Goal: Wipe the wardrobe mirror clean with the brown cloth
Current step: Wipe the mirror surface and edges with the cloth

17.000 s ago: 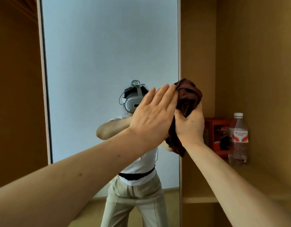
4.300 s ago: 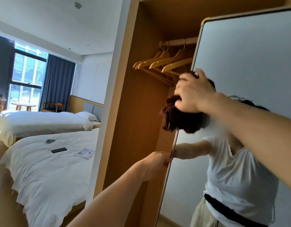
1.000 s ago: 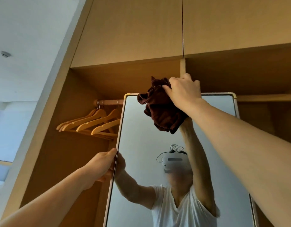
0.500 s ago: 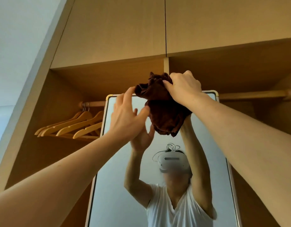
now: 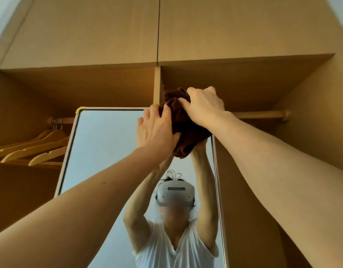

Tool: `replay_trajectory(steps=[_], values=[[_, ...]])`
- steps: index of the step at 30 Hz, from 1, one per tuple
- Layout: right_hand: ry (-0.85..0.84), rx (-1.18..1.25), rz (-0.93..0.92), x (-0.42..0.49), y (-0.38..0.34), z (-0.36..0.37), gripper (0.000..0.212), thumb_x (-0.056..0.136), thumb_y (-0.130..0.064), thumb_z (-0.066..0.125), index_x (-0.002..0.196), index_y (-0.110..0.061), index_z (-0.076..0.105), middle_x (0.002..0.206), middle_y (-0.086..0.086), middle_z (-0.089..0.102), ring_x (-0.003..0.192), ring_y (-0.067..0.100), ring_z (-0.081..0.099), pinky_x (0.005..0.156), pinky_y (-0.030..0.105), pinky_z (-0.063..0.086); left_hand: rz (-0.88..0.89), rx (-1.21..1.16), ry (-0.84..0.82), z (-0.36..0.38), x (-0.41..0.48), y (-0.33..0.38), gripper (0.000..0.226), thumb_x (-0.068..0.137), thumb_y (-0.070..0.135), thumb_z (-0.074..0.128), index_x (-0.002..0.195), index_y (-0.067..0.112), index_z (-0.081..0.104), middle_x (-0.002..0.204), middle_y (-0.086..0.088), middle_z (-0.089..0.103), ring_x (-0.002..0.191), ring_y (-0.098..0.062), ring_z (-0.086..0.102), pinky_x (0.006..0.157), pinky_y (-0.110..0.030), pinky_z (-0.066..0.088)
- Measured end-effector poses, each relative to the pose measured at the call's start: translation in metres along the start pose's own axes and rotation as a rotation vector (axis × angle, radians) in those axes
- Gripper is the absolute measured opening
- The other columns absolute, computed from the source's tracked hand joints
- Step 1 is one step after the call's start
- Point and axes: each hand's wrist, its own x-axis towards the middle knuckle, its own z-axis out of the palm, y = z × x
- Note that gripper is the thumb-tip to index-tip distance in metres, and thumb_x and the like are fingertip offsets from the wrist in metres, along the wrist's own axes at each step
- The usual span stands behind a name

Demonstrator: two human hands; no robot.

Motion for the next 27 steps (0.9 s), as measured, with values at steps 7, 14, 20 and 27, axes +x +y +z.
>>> replay_trajectory(steps=[7, 14, 20, 27], values=[[0.133, 0.219, 0.151, -0.009, 0.015, 0.012, 0.036, 0.097, -0.044, 0.040, 0.108, -0.012, 0.053, 0.117, 0.006, 0.051, 0.116, 0.029, 0.038, 0.077, 0.034, 0.034, 0.093, 0.090, 0.061, -0.006, 0.008, 0.010, 0.058, 0.085, 0.030, 0.060, 0.137, 0.018, 0.038, 0.132, -0.011, 0.038, 0.116, -0.031, 0.037, 0.091, -0.039, 0.031], [0.309, 0.666, 0.470, -0.056, 0.044, 0.028, 0.034, 0.096, -0.039, 0.044, 0.107, -0.008, 0.053, 0.117, 0.011, 0.052, 0.106, 0.031, 0.053, 0.091, 0.044, 0.045, 0.294, 0.105, 0.092, -0.004, 0.013, 0.046, 0.056, 0.088, 0.024, 0.055, 0.140, 0.022, 0.036, 0.137, -0.008, 0.037, 0.116, -0.030, 0.038, 0.092, -0.039, 0.033], [0.278, 0.863, 0.558, -0.098, 0.050, 0.043, 0.024, 0.094, -0.042, 0.047, 0.100, -0.019, 0.050, 0.107, 0.006, 0.058, 0.097, 0.021, 0.058, 0.085, 0.039, 0.051, 0.315, 0.081, 0.022, 0.012, -0.013, 0.054, 0.051, 0.085, 0.021, 0.059, 0.133, 0.021, 0.042, 0.130, -0.005, 0.042, 0.112, -0.028, 0.041, 0.088, -0.037, 0.035], [0.351, 0.915, 0.596, -0.165, 0.043, 0.061, 0.019, 0.095, -0.037, 0.048, 0.106, -0.022, 0.051, 0.102, -0.003, 0.060, 0.091, 0.001, 0.056, 0.064, 0.004, 0.044, 0.430, 0.075, -0.060, 0.011, -0.064, 0.054, 0.054, 0.084, 0.027, 0.061, 0.134, 0.019, 0.041, 0.129, -0.005, 0.040, 0.109, -0.027, 0.040, 0.087, -0.034, 0.036]])
